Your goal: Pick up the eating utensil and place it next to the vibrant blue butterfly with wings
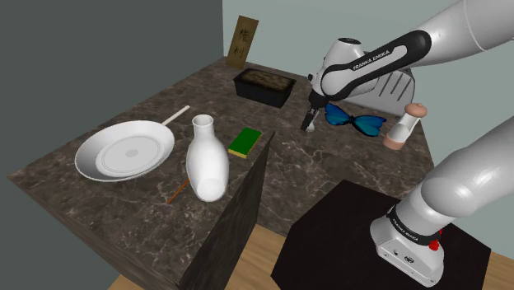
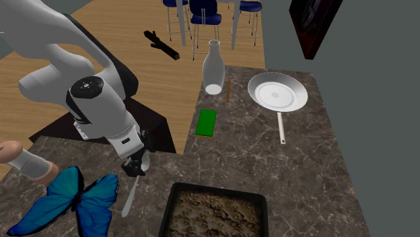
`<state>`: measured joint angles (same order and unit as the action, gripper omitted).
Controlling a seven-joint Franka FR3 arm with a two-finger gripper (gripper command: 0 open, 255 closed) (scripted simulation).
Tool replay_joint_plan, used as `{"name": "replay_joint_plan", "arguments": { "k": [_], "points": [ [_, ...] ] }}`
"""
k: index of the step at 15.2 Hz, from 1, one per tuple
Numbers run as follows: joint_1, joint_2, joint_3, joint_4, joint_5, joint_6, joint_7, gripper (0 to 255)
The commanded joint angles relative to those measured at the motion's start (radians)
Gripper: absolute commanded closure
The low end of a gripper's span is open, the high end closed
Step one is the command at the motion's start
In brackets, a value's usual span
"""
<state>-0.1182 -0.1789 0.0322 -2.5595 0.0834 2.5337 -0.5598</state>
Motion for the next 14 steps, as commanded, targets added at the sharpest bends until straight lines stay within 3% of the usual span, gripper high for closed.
{"name": "replay_joint_plan", "arguments": {
  "k": [1, 2, 6, 14],
  "points": [
    [0.000, 0.000, 0.000, 0.000, 0.000, 0.000, 0.000, 0],
    [0.000, 0.000, 0.000, 0.000, 0.000, 0.000, 0.000, 0],
    [-0.005, -0.110, -0.004, 0.033, -0.008, -0.143, 0.005, 0],
    [-0.005, -0.110, -0.004, 0.033, -0.008, -0.143, 0.005, 0]
  ]
}}
